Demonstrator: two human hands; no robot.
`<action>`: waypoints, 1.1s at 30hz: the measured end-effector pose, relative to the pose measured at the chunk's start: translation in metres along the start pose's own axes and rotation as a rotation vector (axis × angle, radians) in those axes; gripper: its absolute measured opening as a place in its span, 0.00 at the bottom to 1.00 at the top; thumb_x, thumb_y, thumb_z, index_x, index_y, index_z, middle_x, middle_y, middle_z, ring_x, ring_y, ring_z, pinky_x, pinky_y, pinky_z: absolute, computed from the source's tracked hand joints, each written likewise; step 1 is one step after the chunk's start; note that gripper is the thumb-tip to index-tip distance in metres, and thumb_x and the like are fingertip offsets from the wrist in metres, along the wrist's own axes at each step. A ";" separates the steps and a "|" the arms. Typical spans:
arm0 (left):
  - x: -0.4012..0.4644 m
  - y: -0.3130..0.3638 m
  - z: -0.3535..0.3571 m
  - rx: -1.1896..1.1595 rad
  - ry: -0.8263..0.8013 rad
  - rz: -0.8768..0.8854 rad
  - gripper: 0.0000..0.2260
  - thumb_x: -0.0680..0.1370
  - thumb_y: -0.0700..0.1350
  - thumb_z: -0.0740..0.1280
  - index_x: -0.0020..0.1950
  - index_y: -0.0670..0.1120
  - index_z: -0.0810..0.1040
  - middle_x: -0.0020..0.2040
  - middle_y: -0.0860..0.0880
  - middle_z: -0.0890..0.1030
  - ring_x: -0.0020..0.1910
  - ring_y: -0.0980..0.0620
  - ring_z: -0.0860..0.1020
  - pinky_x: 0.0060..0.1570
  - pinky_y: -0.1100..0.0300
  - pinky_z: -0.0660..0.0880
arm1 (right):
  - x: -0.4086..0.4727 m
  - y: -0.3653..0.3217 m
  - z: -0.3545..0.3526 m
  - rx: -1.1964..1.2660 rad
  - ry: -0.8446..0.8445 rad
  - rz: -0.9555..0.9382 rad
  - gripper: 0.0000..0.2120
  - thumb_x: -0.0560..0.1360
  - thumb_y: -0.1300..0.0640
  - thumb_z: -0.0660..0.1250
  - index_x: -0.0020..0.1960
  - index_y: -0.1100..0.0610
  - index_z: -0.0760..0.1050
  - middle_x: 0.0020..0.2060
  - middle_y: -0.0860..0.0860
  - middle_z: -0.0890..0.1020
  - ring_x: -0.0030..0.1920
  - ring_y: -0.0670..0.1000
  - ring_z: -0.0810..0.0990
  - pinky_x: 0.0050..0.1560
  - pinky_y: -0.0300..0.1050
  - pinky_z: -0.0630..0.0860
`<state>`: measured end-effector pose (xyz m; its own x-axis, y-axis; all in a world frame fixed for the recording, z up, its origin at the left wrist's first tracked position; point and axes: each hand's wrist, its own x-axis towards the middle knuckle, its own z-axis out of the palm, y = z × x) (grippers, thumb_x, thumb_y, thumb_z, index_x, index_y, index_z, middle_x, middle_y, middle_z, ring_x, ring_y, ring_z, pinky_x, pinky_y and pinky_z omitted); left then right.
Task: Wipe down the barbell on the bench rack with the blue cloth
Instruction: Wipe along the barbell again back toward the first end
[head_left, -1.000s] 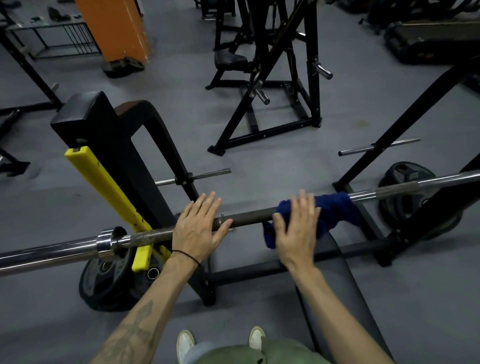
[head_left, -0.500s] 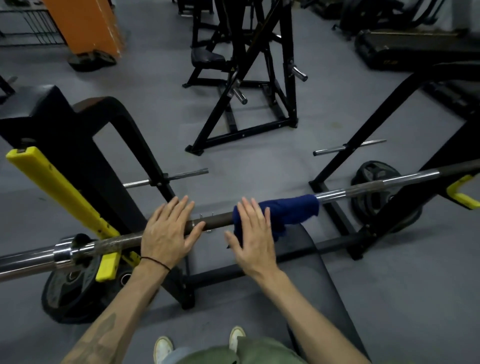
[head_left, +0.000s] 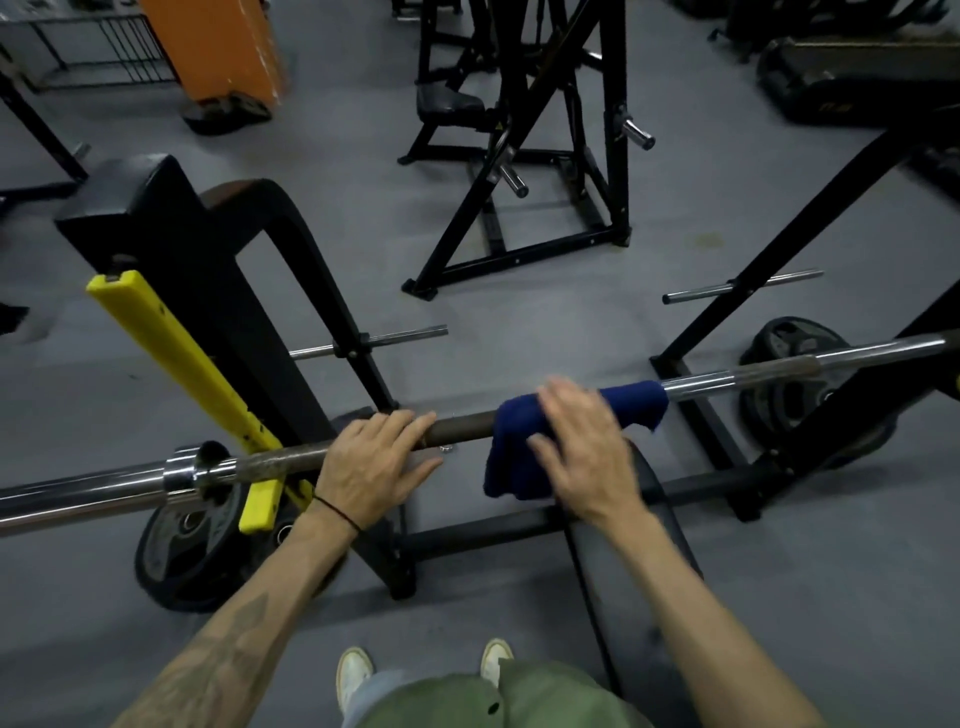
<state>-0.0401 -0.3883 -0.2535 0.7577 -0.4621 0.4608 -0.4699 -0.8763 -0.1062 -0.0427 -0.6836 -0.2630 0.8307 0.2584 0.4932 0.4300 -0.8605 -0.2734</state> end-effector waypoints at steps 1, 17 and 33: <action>0.002 0.002 0.000 0.006 -0.008 -0.027 0.26 0.83 0.63 0.54 0.62 0.45 0.79 0.50 0.45 0.80 0.43 0.47 0.79 0.41 0.52 0.76 | 0.000 0.013 -0.006 -0.001 0.060 0.112 0.29 0.87 0.42 0.51 0.78 0.61 0.69 0.77 0.57 0.70 0.79 0.57 0.65 0.82 0.56 0.53; 0.056 -0.021 -0.021 -0.281 -0.757 -0.176 0.32 0.71 0.77 0.46 0.44 0.52 0.74 0.36 0.50 0.77 0.34 0.52 0.75 0.39 0.53 0.76 | 0.006 -0.008 0.003 -0.008 0.182 0.371 0.32 0.85 0.39 0.51 0.68 0.64 0.76 0.67 0.60 0.78 0.74 0.61 0.70 0.82 0.55 0.49; -0.001 -0.008 -0.013 -0.030 -0.110 -0.165 0.31 0.81 0.66 0.55 0.75 0.47 0.71 0.71 0.45 0.76 0.66 0.46 0.77 0.62 0.48 0.76 | 0.012 -0.081 0.032 0.060 0.131 0.419 0.34 0.86 0.38 0.49 0.77 0.63 0.68 0.78 0.59 0.68 0.82 0.57 0.56 0.83 0.56 0.42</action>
<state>-0.0430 -0.3789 -0.2412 0.8698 -0.3263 0.3701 -0.3475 -0.9376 -0.0099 -0.0565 -0.5963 -0.2618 0.8874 -0.1682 0.4292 0.0892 -0.8509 -0.5178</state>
